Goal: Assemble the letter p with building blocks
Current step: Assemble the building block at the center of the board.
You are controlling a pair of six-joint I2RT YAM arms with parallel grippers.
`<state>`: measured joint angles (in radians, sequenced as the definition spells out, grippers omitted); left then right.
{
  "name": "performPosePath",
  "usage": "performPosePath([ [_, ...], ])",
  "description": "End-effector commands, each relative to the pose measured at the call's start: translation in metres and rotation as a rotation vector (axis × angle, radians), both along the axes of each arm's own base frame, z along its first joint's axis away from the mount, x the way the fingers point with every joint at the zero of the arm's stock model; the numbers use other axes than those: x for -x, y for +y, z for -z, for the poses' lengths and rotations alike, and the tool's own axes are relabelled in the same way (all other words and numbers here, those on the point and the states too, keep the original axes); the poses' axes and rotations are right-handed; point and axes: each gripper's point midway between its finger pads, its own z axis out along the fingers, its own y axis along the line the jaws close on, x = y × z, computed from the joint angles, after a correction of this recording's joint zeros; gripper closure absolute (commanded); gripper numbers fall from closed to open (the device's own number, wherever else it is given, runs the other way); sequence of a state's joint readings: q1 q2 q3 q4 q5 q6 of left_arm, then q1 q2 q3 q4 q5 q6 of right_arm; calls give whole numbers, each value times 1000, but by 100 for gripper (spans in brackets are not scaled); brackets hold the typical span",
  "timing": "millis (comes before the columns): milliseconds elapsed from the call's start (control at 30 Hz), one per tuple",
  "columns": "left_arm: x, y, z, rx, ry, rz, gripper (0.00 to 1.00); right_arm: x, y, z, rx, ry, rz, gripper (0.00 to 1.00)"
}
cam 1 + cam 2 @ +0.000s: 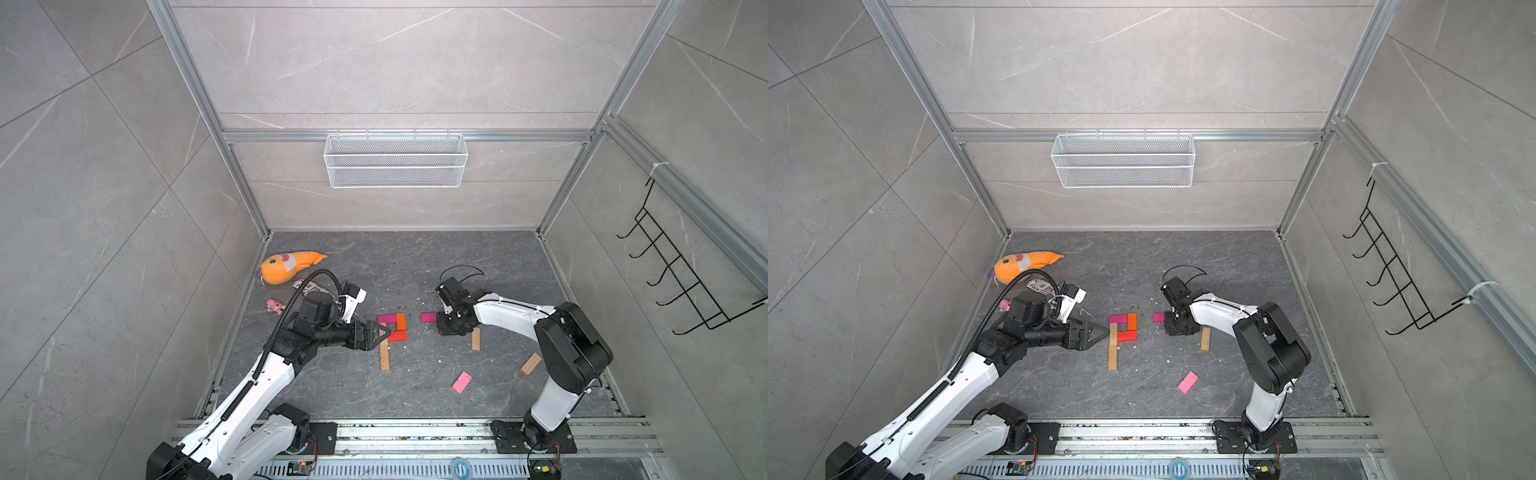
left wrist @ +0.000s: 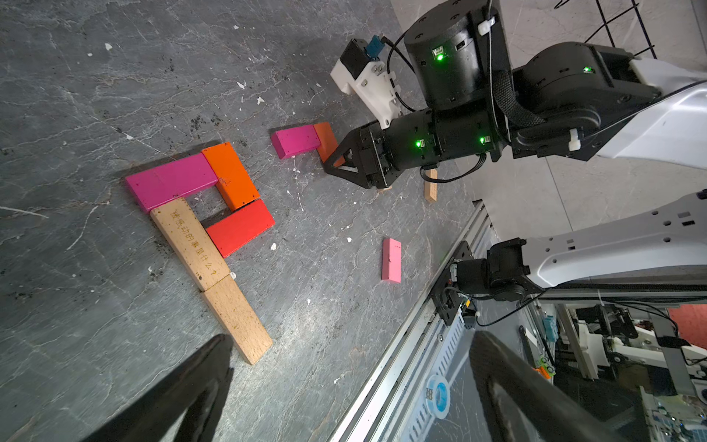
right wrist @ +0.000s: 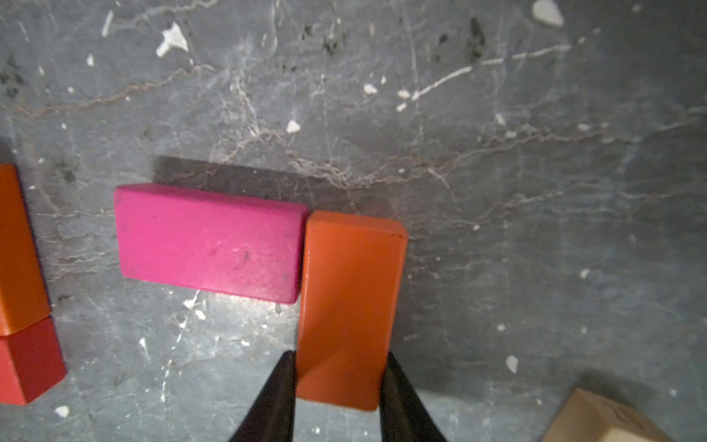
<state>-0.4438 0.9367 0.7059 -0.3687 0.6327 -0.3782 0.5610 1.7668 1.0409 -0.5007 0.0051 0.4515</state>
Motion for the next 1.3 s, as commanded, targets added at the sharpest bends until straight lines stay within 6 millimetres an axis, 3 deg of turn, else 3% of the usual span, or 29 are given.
performPosePath([
  [0, -5, -3, -19, 22, -40, 7, 0, 1, -1, 8, 33, 18, -14, 64],
  [700, -6, -3, -16, 8, -18, 4, 0, 3, -3, 10, 41, 23, -16, 64],
  [1267, -6, -2, -15, 1, -16, 4, 0, 1, -2, 7, 39, 18, -14, 46],
])
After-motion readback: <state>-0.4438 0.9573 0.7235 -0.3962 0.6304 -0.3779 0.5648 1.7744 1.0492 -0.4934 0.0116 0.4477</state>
